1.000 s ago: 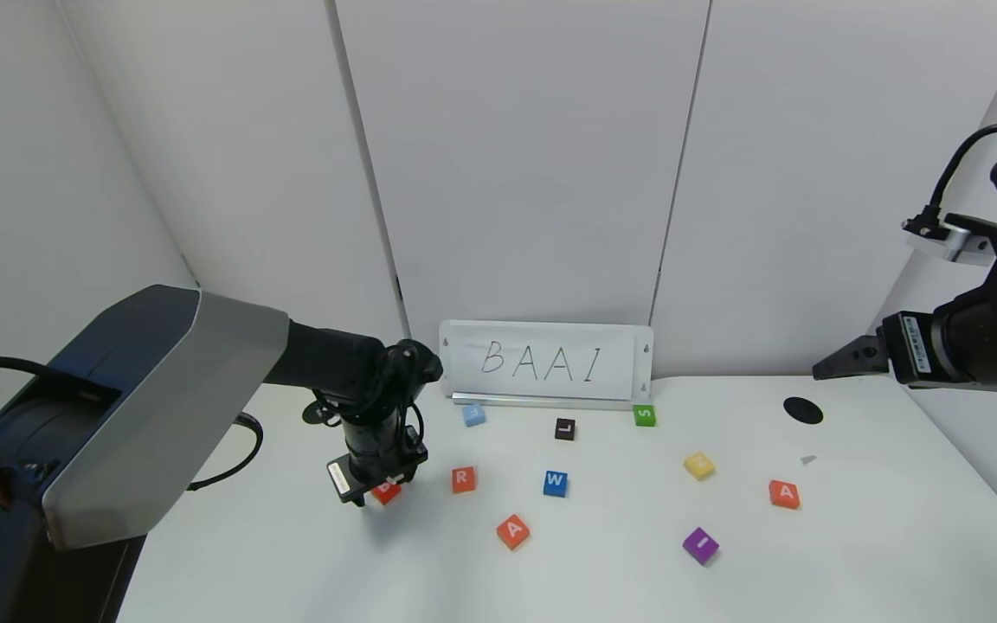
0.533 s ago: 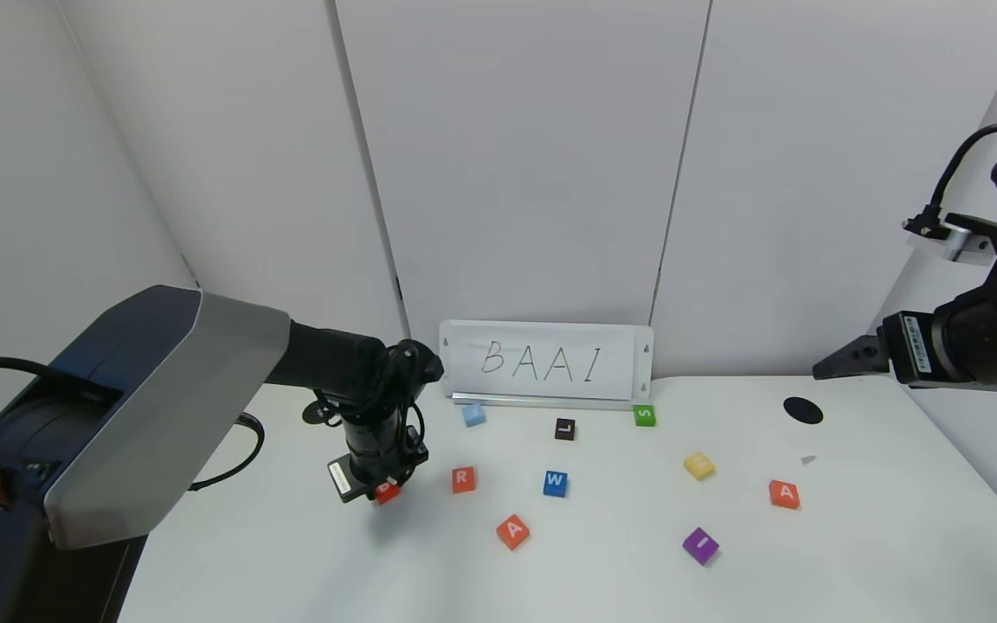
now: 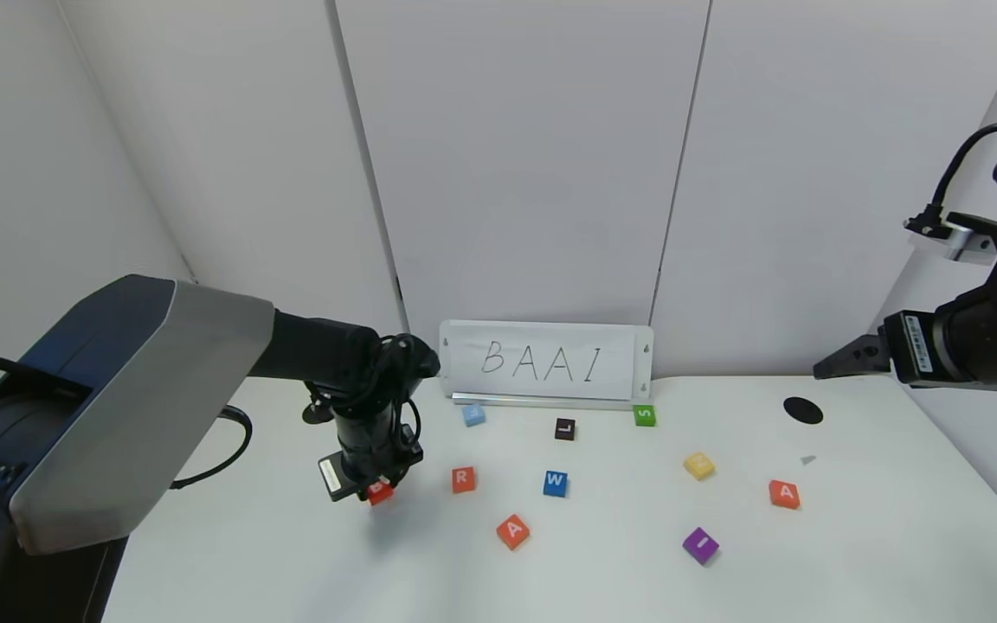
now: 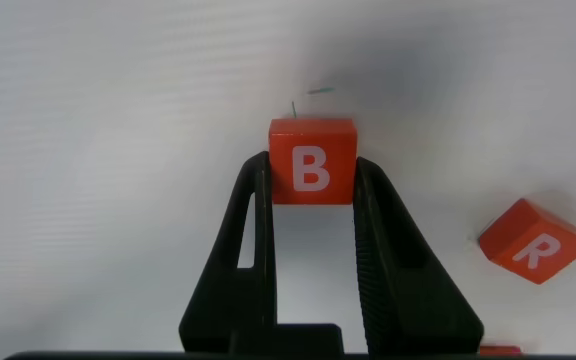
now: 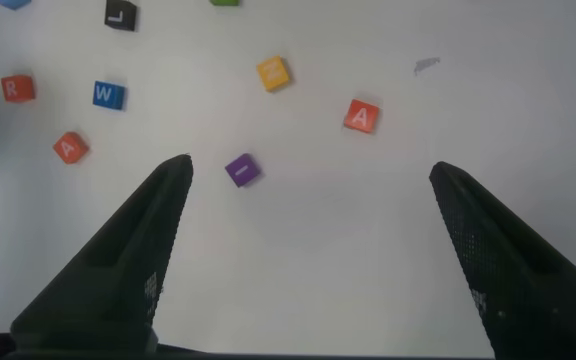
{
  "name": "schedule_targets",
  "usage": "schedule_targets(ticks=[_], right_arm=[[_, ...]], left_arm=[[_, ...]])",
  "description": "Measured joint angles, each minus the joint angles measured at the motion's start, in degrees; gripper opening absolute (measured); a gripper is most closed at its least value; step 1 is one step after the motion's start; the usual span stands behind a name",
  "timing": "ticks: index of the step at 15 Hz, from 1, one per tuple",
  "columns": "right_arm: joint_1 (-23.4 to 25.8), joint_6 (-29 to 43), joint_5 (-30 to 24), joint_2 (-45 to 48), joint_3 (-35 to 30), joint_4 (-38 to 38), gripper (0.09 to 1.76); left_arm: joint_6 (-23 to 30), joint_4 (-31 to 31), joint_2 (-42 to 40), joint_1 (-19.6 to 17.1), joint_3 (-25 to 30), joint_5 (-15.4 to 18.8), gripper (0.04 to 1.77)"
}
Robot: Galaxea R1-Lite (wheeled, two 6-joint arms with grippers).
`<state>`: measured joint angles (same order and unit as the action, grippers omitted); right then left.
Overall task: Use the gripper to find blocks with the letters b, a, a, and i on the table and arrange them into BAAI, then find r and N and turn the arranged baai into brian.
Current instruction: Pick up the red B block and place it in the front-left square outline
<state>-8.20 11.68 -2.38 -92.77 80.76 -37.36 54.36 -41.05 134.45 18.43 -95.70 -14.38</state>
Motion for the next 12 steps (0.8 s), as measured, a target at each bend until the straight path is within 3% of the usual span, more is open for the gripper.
schedule_targets(ticks=[9, 12], right_arm=[[0.0, 0.0, -0.1, 0.1, 0.1, 0.0, 1.71], [0.0, 0.0, 0.0, 0.1, 0.1, 0.0, 1.71]], left_arm=[[-6.2, 0.6, -8.8, 3.1, 9.5, 0.2, 0.51], [-9.0, 4.8, -11.6, 4.4, 14.9, 0.3, 0.51]])
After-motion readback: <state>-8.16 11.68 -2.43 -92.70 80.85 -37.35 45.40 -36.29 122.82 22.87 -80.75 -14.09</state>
